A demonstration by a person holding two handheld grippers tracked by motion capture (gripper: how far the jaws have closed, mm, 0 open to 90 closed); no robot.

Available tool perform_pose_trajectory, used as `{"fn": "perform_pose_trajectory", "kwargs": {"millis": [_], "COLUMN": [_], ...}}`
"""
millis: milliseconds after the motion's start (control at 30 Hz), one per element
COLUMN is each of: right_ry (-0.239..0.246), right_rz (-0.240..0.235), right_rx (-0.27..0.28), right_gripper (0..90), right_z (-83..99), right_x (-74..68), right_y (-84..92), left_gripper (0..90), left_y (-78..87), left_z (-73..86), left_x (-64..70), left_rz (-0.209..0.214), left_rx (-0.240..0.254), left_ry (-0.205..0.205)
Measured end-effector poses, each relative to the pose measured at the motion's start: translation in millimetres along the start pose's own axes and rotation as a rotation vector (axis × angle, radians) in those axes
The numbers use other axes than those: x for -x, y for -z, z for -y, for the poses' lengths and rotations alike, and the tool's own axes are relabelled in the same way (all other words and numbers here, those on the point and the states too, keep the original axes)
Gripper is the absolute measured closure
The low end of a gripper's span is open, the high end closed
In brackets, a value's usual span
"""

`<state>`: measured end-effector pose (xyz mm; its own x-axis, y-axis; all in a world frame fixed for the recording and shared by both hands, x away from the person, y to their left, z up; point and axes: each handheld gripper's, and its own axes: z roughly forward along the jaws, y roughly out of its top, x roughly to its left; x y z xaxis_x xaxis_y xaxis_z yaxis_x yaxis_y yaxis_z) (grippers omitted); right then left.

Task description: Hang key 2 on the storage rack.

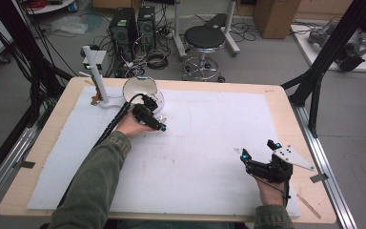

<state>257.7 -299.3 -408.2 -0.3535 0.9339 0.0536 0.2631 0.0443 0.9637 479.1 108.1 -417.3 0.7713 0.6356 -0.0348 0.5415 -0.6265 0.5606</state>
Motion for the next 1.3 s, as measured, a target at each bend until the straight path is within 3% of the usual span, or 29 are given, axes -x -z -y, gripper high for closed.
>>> {"fn": "perform_pose_trajectory", "kwargs": {"millis": [300,633,800,900,967,1033,1133,1300], "right_ry": [0.000,0.003,0.003,0.008,0.005,0.008,0.012,0.006], "right_rz": [0.000,0.001,0.001,0.001,-0.002,-0.001,0.000,-0.004], "right_rx": [-0.001,-0.001,-0.001,0.001,-0.004,-0.002,0.001,-0.003], "right_gripper": [0.9,0.9,0.9,0.9,0.9,0.9,0.9,0.9], "right_z": [0.1,0.3,0.5,0.6,0.7,0.6,0.6,0.6], "right_x": [-0.1,0.2,0.5,0.5,-0.2,-0.1,0.3,-0.4], "right_y": [0.4,0.8,0.8,0.3,0.3,0.3,0.4,0.3], "left_gripper": [32.5,41.4,50.9,61.9,68.4,73.0,73.9,74.1], "left_y": [-2.0,-7.7,-7.5,-7.0,-7.2,-7.8,-7.6,-7.0], "left_z": [-4.9,-3.7,-3.4,-3.6,-3.8,-4.9,-5.3,-5.6], "left_x": [1.0,0.2,-0.6,-0.5,1.0,6.0,10.1,10.9], "left_rz": [0.005,-0.005,-0.028,-0.039,-0.048,-0.062,-0.087,-0.087], "left_rx": [0.000,-0.025,-0.010,-0.006,0.000,0.001,-0.003,-0.002], "left_ry": [-0.010,-0.014,-0.003,0.005,-0.003,-0.038,-0.084,-0.096]}}
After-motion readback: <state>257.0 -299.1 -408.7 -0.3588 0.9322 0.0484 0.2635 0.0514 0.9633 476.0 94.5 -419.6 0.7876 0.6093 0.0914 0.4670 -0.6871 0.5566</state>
